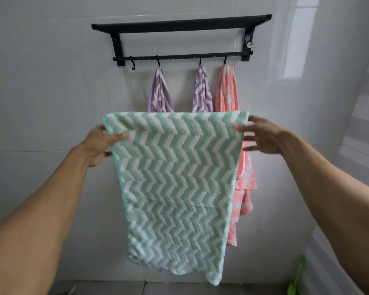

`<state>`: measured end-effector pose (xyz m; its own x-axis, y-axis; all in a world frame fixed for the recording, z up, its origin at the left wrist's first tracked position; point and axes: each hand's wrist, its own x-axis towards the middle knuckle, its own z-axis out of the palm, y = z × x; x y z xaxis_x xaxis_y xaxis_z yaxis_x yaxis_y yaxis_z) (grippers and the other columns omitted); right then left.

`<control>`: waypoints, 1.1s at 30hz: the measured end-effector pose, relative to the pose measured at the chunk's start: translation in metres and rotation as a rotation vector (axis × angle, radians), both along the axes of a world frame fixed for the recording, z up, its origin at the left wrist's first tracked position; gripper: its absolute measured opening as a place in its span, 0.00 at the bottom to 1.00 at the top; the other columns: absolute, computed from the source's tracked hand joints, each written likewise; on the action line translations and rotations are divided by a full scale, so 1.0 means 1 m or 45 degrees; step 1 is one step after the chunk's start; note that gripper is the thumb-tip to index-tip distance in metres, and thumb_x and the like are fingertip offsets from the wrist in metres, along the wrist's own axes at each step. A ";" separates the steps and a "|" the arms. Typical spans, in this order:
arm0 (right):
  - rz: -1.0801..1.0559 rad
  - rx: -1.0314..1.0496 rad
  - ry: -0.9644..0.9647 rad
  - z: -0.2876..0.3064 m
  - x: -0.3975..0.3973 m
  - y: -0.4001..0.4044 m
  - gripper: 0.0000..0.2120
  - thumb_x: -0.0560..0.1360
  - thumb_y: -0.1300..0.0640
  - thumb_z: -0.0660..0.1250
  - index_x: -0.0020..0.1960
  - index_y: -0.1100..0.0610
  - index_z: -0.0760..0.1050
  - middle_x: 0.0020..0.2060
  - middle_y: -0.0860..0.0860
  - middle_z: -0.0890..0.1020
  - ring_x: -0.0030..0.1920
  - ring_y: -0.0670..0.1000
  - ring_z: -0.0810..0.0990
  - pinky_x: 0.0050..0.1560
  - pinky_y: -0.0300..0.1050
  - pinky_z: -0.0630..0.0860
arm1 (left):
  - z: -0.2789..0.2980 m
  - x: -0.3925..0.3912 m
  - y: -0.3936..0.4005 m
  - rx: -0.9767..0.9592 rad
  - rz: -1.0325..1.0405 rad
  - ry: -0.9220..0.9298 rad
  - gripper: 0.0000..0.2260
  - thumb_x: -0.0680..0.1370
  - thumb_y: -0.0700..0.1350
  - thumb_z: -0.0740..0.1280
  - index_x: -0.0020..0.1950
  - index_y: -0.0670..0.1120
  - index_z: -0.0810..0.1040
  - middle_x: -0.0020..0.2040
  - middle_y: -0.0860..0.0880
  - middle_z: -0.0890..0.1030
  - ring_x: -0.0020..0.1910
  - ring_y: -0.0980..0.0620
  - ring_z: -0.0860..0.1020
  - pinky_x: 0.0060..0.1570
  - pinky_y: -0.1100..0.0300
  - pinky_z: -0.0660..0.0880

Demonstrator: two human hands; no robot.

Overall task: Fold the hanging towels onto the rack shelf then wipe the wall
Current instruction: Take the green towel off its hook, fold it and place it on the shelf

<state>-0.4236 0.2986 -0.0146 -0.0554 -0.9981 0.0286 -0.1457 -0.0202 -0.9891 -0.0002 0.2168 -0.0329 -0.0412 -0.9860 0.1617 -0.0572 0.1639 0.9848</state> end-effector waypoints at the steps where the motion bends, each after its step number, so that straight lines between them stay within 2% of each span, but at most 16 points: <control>1: 0.025 0.101 0.116 -0.016 0.000 0.003 0.32 0.58 0.50 0.84 0.59 0.56 0.79 0.52 0.52 0.87 0.53 0.55 0.85 0.54 0.55 0.79 | -0.019 -0.004 0.005 0.076 -0.053 -0.005 0.15 0.67 0.42 0.77 0.52 0.43 0.82 0.50 0.46 0.86 0.42 0.49 0.85 0.41 0.54 0.83; 2: 0.016 0.213 0.232 -0.039 0.000 0.005 0.35 0.55 0.48 0.86 0.59 0.57 0.80 0.52 0.53 0.87 0.52 0.55 0.85 0.51 0.54 0.80 | -0.042 -0.008 0.009 0.166 -0.038 -0.014 0.17 0.68 0.43 0.77 0.54 0.40 0.82 0.51 0.44 0.86 0.40 0.49 0.86 0.38 0.54 0.83; 4: -0.099 0.287 0.238 -0.069 0.003 0.007 0.27 0.63 0.51 0.84 0.56 0.62 0.81 0.53 0.57 0.87 0.51 0.58 0.86 0.51 0.56 0.82 | -0.073 -0.017 0.012 0.273 0.056 0.032 0.15 0.72 0.43 0.76 0.55 0.37 0.82 0.52 0.40 0.85 0.39 0.47 0.86 0.37 0.54 0.82; 6: -0.253 0.215 0.090 -0.072 0.006 0.004 0.17 0.72 0.55 0.77 0.54 0.65 0.80 0.53 0.60 0.86 0.50 0.59 0.86 0.55 0.58 0.82 | -0.073 -0.023 0.008 0.274 0.144 0.118 0.13 0.72 0.42 0.77 0.51 0.37 0.82 0.51 0.39 0.85 0.41 0.46 0.85 0.39 0.54 0.81; 9: -0.295 0.097 -0.238 -0.051 0.004 -0.001 0.20 0.74 0.46 0.74 0.55 0.62 0.80 0.51 0.57 0.86 0.47 0.57 0.85 0.50 0.55 0.82 | -0.035 -0.025 -0.003 0.256 0.137 0.242 0.13 0.70 0.44 0.79 0.48 0.38 0.82 0.47 0.41 0.87 0.41 0.45 0.86 0.41 0.50 0.82; 11: -0.097 0.219 -0.109 -0.051 0.010 0.009 0.31 0.65 0.38 0.79 0.58 0.60 0.81 0.51 0.56 0.86 0.49 0.57 0.85 0.51 0.54 0.81 | -0.026 -0.026 -0.004 0.322 0.118 0.217 0.15 0.70 0.47 0.79 0.51 0.39 0.83 0.45 0.41 0.87 0.43 0.43 0.86 0.41 0.46 0.83; 14: 0.009 0.306 0.071 -0.080 0.010 0.015 0.51 0.40 0.40 0.87 0.57 0.64 0.81 0.52 0.58 0.87 0.51 0.58 0.86 0.54 0.55 0.83 | -0.033 -0.022 -0.005 0.454 0.121 0.164 0.19 0.69 0.46 0.80 0.55 0.38 0.83 0.49 0.39 0.86 0.44 0.41 0.86 0.36 0.43 0.82; 15: -0.031 0.242 0.009 -0.084 0.010 0.013 0.51 0.41 0.41 0.88 0.57 0.66 0.81 0.53 0.59 0.86 0.50 0.57 0.87 0.52 0.54 0.83 | -0.030 -0.020 -0.006 0.445 0.099 0.211 0.16 0.71 0.46 0.78 0.54 0.38 0.83 0.50 0.39 0.85 0.43 0.42 0.85 0.33 0.45 0.82; 17: -0.087 0.123 -0.249 -0.080 0.007 0.009 0.39 0.58 0.42 0.83 0.60 0.66 0.80 0.57 0.60 0.85 0.50 0.56 0.87 0.51 0.53 0.82 | -0.018 -0.012 -0.006 0.337 -0.020 0.361 0.14 0.74 0.49 0.75 0.51 0.39 0.84 0.49 0.42 0.86 0.41 0.45 0.85 0.32 0.50 0.82; 20: 0.096 0.205 -0.347 -0.084 0.005 0.015 0.27 0.71 0.48 0.75 0.65 0.62 0.78 0.59 0.59 0.84 0.58 0.59 0.84 0.62 0.58 0.77 | -0.035 -0.001 0.015 0.325 -0.346 0.170 0.36 0.57 0.54 0.84 0.59 0.38 0.82 0.53 0.41 0.86 0.46 0.46 0.85 0.45 0.52 0.84; 22: 0.111 0.258 -0.252 -0.096 0.003 0.019 0.36 0.63 0.54 0.83 0.67 0.65 0.76 0.58 0.61 0.84 0.58 0.62 0.84 0.62 0.62 0.78 | -0.067 -0.001 0.024 0.404 -0.408 0.009 0.45 0.46 0.53 0.87 0.58 0.36 0.82 0.55 0.37 0.85 0.46 0.44 0.86 0.45 0.52 0.84; 25: -0.009 0.193 -0.399 -0.100 -0.005 0.011 0.41 0.62 0.47 0.83 0.67 0.67 0.76 0.57 0.61 0.85 0.58 0.62 0.84 0.58 0.58 0.80 | -0.079 -0.007 0.019 0.351 -0.261 0.205 0.33 0.62 0.50 0.81 0.61 0.34 0.80 0.52 0.39 0.86 0.43 0.46 0.86 0.41 0.54 0.84; 27: 0.039 0.220 -0.410 -0.099 -0.007 0.010 0.40 0.64 0.41 0.81 0.68 0.63 0.76 0.60 0.59 0.84 0.62 0.61 0.82 0.64 0.58 0.76 | -0.069 -0.009 0.019 0.331 -0.340 0.403 0.29 0.68 0.48 0.77 0.64 0.36 0.79 0.56 0.38 0.84 0.51 0.43 0.85 0.45 0.50 0.83; 29: 0.085 0.264 -0.216 -0.102 -0.004 0.012 0.44 0.57 0.44 0.86 0.66 0.65 0.78 0.59 0.59 0.84 0.59 0.58 0.84 0.60 0.54 0.79 | -0.071 -0.011 0.022 0.356 -0.344 0.275 0.29 0.65 0.46 0.81 0.62 0.35 0.80 0.59 0.36 0.83 0.53 0.40 0.84 0.46 0.44 0.83; 31: 0.042 0.224 -0.186 -0.105 -0.002 0.009 0.45 0.52 0.46 0.87 0.62 0.68 0.79 0.57 0.60 0.85 0.52 0.56 0.86 0.49 0.49 0.82 | -0.077 -0.012 0.021 0.383 -0.213 0.196 0.20 0.70 0.40 0.77 0.59 0.33 0.81 0.58 0.33 0.82 0.45 0.40 0.86 0.42 0.41 0.83; 33: -0.008 0.168 -0.336 -0.102 0.001 0.005 0.37 0.62 0.45 0.82 0.63 0.67 0.79 0.59 0.61 0.84 0.55 0.57 0.85 0.54 0.52 0.82 | -0.072 -0.010 0.017 0.365 -0.154 0.293 0.17 0.74 0.39 0.72 0.60 0.32 0.79 0.57 0.33 0.82 0.45 0.41 0.86 0.42 0.42 0.83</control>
